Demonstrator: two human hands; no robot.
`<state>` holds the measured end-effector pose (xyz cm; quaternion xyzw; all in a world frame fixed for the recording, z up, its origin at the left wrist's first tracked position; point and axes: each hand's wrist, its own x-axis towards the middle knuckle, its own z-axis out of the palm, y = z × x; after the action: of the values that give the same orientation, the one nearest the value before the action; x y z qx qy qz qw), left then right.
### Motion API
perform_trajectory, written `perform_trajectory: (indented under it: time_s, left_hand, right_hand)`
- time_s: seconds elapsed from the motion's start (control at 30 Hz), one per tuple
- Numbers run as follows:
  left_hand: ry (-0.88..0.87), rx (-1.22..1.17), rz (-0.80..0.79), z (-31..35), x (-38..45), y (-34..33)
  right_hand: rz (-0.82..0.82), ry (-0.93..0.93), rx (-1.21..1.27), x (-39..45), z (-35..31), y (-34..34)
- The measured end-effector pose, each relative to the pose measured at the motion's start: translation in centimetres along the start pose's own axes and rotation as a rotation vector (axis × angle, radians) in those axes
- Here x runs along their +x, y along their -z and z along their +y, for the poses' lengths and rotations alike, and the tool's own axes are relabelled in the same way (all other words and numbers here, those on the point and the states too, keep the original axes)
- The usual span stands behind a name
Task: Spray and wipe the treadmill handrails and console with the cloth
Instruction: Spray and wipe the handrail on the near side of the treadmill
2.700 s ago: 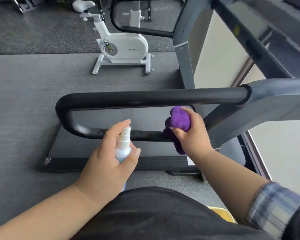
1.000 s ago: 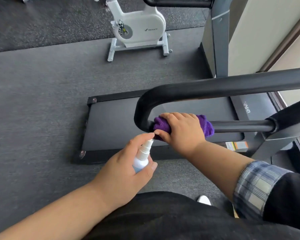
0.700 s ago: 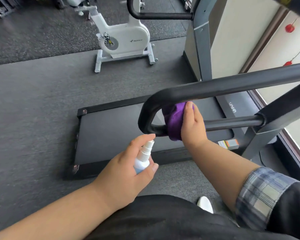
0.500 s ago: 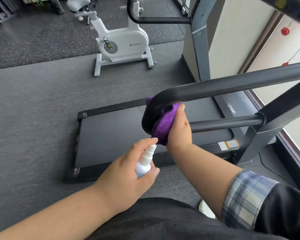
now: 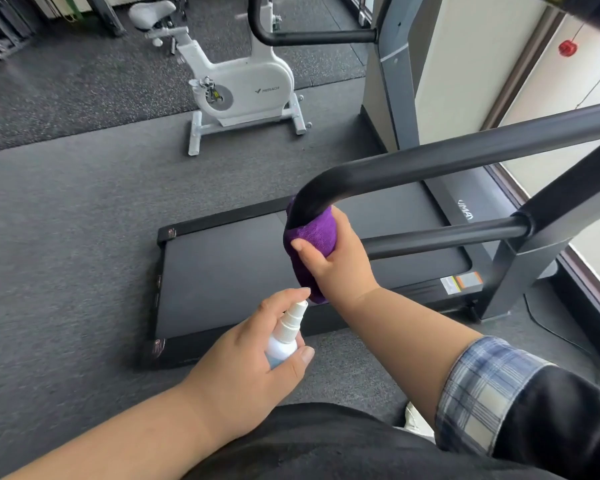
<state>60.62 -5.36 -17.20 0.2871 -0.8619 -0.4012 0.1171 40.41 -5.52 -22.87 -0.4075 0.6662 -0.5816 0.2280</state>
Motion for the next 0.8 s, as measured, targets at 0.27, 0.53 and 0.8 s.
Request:
perform_trajectory:
  time_s: [0.27, 0.53, 0.8]
  left_hand:
    - [-0.049, -0.034, -0.036, 2.2, 2.3, -1.9]
    - [-0.073, -0.034, -0.043, 3.7, 3.0, -2.1]
    - [-0.014, -0.036, 0.03, 1.9, 0.8, -0.9]
  right_hand:
    - [-0.281, 0.276, -0.696, 1.3, 1.8, 3.3]
    - [-0.31, 0.259, -1.088, 1.2, 3.4, 9.6]
    - [-0.247, 0.239, -0.831, 1.6, 3.5, 8.7]
